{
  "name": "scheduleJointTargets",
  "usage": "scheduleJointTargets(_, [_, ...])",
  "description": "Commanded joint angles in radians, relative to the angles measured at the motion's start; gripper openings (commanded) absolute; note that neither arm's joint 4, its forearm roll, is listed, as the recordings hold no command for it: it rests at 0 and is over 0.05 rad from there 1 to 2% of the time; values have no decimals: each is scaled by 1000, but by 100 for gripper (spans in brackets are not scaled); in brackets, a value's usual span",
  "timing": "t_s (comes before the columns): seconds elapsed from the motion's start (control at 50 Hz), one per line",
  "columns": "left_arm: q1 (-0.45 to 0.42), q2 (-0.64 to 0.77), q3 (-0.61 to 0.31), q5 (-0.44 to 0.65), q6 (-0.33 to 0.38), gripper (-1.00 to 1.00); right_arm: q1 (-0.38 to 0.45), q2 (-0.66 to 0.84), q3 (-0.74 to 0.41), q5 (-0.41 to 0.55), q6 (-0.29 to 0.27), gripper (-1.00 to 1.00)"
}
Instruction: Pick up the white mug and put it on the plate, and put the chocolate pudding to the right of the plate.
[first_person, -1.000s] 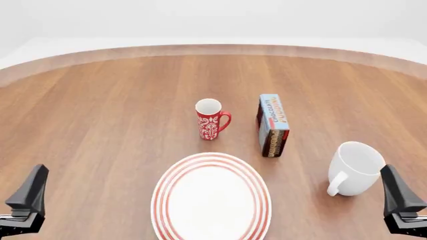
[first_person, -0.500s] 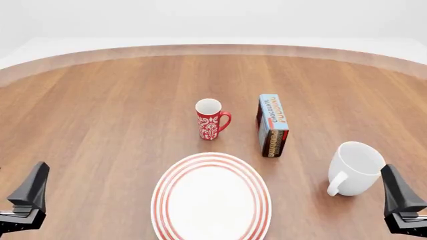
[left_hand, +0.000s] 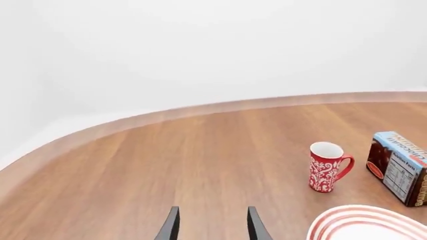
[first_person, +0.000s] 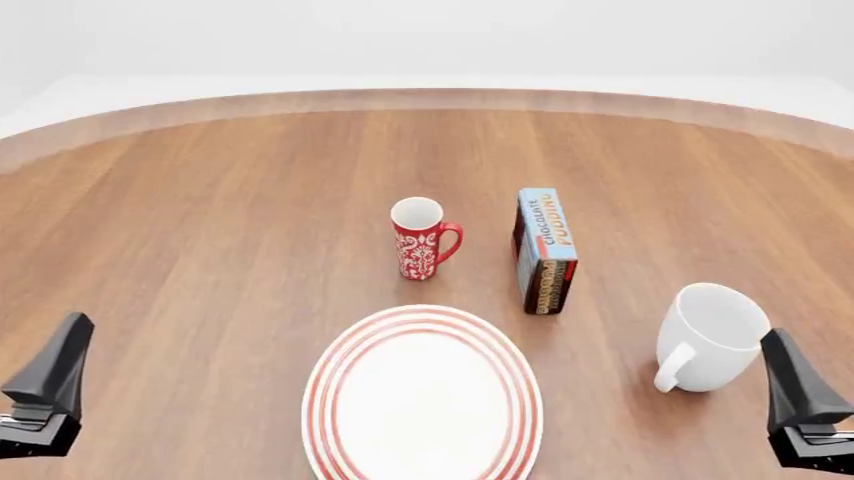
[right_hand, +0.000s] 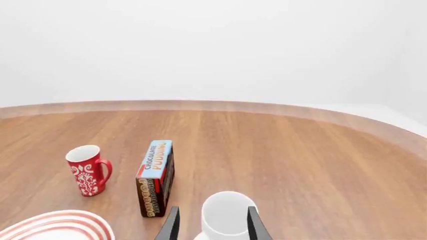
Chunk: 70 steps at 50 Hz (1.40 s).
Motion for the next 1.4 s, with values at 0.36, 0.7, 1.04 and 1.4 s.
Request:
scheduleJointTargets(0.36, [-113, -70, -165, 216, 70, 100, 3, 0, 0, 1, 0, 100])
scheduleJointTargets(0.7, [-209, 104, -168, 80, 118, 100, 2, 0, 1, 2, 2, 100])
scheduleJointTargets(1.04, [-294, 558, -200, -310, 157, 100, 4, 0, 0, 2, 1, 100])
scheduleJointTargets(1.4, [-405, 926, -323, -510, 200, 100, 5, 0, 0, 2, 1, 100])
